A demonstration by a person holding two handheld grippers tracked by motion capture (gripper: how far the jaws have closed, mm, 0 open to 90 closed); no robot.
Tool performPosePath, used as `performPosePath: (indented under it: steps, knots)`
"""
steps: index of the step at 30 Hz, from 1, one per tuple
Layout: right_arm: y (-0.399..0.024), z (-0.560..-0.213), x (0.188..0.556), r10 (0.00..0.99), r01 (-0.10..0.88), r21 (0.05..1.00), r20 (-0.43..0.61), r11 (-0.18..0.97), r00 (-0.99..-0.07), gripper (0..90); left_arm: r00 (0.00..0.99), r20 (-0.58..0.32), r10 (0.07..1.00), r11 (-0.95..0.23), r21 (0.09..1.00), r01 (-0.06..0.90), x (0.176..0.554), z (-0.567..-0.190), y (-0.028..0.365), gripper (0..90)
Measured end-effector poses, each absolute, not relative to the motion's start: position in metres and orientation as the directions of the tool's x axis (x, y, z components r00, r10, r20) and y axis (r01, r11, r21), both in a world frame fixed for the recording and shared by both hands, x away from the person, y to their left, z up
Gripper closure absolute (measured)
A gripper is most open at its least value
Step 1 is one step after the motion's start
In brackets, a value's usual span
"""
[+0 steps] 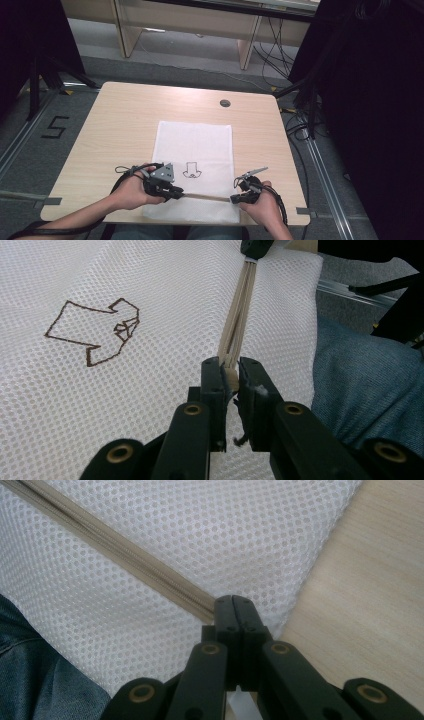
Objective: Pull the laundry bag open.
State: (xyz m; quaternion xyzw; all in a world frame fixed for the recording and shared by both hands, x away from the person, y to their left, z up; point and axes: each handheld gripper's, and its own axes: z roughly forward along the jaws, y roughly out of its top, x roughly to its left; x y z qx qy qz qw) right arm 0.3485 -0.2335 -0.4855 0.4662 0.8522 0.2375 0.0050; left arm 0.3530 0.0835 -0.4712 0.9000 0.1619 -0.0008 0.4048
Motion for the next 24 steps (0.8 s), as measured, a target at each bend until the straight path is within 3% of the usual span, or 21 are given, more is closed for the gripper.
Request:
performPosePath:
  steps: [24]
  knots:
    - [-0.234, -0.486, 0.348, 0.797, 0.792, 0.412, 0.214, 0.451, -0.565, 90.0, 0.945, -0.134, 0.298, -0.617, 0.728, 0.298, 0.354, -0.469, 0.095, 81.4]
